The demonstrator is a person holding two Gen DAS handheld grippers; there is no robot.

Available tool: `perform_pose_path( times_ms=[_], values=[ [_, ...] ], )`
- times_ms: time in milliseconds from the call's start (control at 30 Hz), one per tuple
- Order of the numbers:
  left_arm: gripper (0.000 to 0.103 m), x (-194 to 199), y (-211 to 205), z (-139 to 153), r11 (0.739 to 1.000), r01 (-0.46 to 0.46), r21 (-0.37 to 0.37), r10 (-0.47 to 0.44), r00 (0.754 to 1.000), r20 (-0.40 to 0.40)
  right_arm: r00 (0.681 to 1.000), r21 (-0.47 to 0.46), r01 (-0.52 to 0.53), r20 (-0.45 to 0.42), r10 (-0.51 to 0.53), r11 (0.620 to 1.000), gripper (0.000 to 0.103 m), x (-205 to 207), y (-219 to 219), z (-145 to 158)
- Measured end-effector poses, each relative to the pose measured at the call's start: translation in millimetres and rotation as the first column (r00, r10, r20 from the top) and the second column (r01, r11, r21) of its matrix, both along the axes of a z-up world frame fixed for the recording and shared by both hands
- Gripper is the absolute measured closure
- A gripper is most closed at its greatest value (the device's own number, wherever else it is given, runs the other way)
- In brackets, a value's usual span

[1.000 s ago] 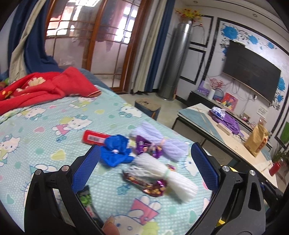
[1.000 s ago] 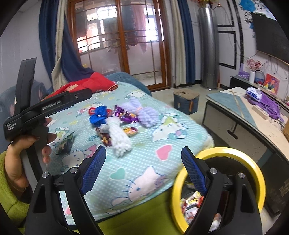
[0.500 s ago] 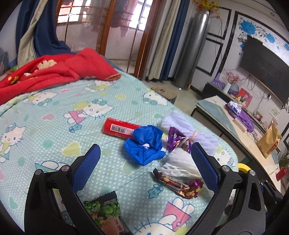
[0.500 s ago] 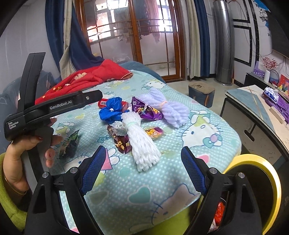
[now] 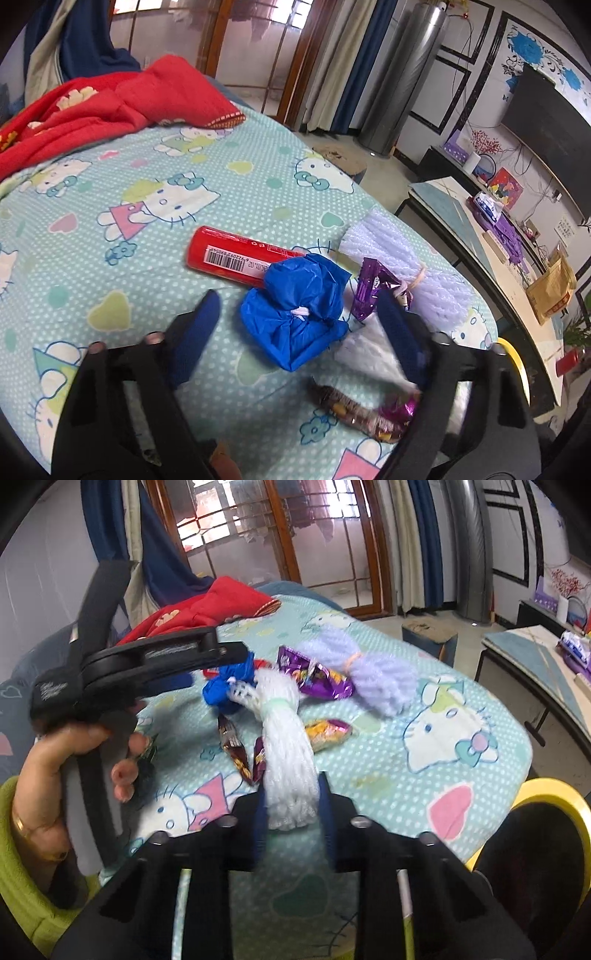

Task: Collect trash
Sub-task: 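Grasp the blue plastic bag with the left gripper while the right gripper grasps the white mesh bundle, then carry the blue bag and white mesh bundle over the yellow bin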

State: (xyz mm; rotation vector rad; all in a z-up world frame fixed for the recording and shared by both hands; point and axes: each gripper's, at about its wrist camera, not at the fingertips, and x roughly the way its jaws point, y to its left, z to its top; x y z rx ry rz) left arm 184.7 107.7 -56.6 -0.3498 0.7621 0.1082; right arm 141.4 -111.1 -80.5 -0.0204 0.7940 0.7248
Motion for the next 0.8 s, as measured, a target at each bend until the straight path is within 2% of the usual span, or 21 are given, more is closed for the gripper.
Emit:
perform_pose_path(
  times_ms=[233,500,667,800],
  values=[
    [0.053,6,2,-13,0.999,-0.003,-0.037,0.001,0.999,-0.044,0.999,0.011,-0.023,-0.025,0.024,1.000,0.084,-9,-5,-5],
    [0.086,5,4,-23,0.997,0.026,-0.078,-0.031,0.998,-0.063,0.998,0.017,-0.043,-0.048,0.043,0.999,0.085,-18,-7,-5],
    [0.089,-12,7,-16,0.992,0.030,-0.119,-0.031,0.999,-0.009,0.997,0.028,-0.055,-0.054,0.057,0.998,0.085,-25,-12,-2],
    [0.089,-29,8,-2,0.992,0.025,-0.123,-0.019,0.999,0.047,0.997,0.033,-0.057,-0.040,0.058,0.998,0.085,-32,-15,2]
  ],
)
